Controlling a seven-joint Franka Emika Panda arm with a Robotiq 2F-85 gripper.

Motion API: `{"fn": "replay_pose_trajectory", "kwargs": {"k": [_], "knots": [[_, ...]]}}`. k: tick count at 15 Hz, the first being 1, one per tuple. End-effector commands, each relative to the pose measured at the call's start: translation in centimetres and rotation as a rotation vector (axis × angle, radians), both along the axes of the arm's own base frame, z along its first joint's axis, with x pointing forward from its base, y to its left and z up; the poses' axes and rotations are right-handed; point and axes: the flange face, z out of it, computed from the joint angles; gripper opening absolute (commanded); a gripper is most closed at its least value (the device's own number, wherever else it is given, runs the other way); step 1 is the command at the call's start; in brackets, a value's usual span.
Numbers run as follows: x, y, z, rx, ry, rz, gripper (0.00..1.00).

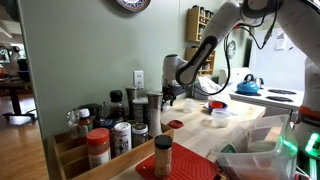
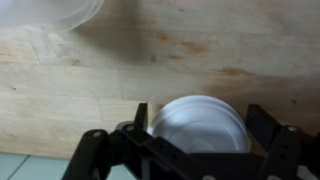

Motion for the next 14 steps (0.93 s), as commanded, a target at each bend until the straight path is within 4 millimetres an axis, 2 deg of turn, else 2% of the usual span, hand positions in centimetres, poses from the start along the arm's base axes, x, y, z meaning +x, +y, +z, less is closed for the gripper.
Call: {"fn": "replay_pose_trajectory", "kwargs": {"k": [1,14], "knots": [[0.8,-0.2,-0.6,0.031,-0.026,-0.003,1.00],[2.2,-0.9,-1.3,0.047,-0.130,0.002,1.00]]}}
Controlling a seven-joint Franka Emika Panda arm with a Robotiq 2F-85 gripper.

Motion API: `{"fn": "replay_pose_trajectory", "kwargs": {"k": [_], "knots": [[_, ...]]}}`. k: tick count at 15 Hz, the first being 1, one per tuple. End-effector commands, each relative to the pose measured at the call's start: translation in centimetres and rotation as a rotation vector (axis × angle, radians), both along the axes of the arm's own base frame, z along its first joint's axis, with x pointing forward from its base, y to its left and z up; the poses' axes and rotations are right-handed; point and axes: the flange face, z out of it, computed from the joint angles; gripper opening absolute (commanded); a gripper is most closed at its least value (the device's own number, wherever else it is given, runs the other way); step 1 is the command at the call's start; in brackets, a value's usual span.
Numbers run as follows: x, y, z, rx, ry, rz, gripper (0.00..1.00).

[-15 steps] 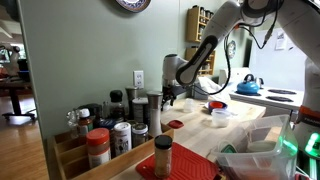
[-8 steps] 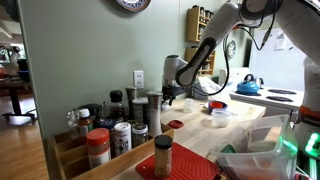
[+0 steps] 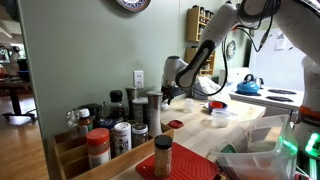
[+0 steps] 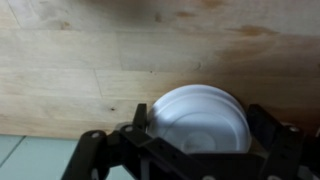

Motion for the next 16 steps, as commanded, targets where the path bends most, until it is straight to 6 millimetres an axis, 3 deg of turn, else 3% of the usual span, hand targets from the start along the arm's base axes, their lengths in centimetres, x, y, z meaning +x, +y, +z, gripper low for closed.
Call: {"fn": "replay_pose_trajectory", "kwargs": {"k": [1,4,6,10,13,16], "knots": [[0.6,0.0,-1.1,0.015,-0.025,0.000,1.00],[0.6,0.0,-1.0,0.011,-0.043,0.007,1.00],[0.6,0.0,-1.0,0.008,-0.045,0.010,0.83],[0.4,0.0,-1.0,0.002,-0.043,0.010,0.79],[0.1,-0.1,-0.6,-0.009,-0.040,0.011,0.69],[-0.6,-0.1,0.2,-0.022,-0.028,0.020,0.69]]}}
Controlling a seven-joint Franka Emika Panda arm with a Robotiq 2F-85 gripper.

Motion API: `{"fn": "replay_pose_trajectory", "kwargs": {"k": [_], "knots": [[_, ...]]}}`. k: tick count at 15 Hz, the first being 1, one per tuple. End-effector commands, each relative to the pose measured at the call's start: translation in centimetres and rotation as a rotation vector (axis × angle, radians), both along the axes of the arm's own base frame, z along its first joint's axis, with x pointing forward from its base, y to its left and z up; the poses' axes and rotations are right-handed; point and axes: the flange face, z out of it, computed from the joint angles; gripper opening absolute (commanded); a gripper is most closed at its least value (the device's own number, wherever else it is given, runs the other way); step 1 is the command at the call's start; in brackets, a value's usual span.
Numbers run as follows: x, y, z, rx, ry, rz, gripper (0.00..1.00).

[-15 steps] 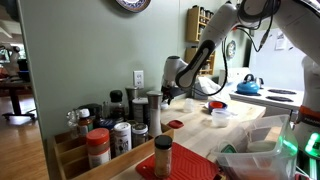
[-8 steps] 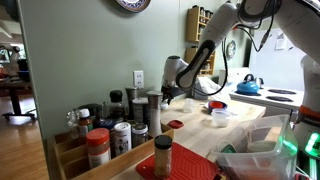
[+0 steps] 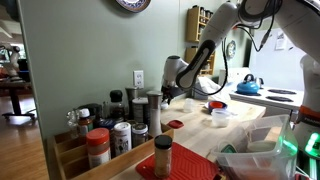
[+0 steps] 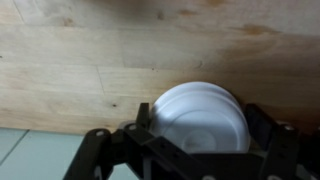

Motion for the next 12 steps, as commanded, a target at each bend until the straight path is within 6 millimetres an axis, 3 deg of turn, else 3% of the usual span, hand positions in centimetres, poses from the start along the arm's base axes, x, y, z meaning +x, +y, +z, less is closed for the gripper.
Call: {"fn": "replay_pose_trajectory", "kwargs": {"k": [1,4,6,12], "knots": [[-0.6,-0.3,0.3,-0.005,-0.008,0.017,0.68],[-1.5,-0.5,1.7,-0.027,-0.005,0.038,0.67],[-2.4,-0.7,2.7,-0.040,0.004,0.069,0.60],[-5.6,-2.7,4.6,-0.135,0.059,0.125,0.56]]}}
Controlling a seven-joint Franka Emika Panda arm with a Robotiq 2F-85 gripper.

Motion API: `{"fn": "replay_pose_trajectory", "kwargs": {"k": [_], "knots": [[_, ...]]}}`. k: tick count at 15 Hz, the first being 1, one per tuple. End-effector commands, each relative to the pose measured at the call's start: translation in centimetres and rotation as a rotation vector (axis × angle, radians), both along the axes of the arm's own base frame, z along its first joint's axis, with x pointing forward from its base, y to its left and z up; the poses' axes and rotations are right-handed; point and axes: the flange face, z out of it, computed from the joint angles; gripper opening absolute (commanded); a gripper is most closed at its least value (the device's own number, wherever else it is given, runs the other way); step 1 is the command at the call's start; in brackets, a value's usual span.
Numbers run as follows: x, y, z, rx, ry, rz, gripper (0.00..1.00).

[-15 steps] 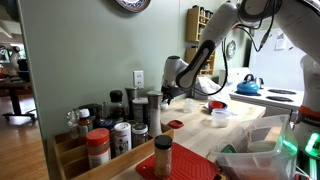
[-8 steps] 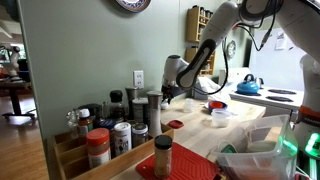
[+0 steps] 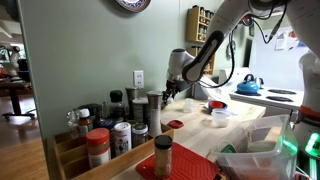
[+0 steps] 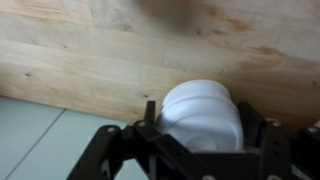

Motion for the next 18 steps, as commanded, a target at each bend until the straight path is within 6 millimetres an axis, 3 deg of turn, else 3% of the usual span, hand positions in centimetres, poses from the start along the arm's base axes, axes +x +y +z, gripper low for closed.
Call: {"fn": "replay_pose_trajectory", "kwargs": {"k": [1,2,10,11,18], "knots": [[-3.3,-1.2,1.2,-0.075,0.051,0.040,0.56],[-1.1,-0.6,0.5,-0.034,0.021,0.020,0.81],[-2.5,-1.0,1.0,-0.056,0.039,0.033,0.81],[-2.5,-1.0,1.0,-0.056,0.039,0.033,0.56],[-5.6,-4.3,4.8,-0.029,0.099,0.129,0.56]]}}
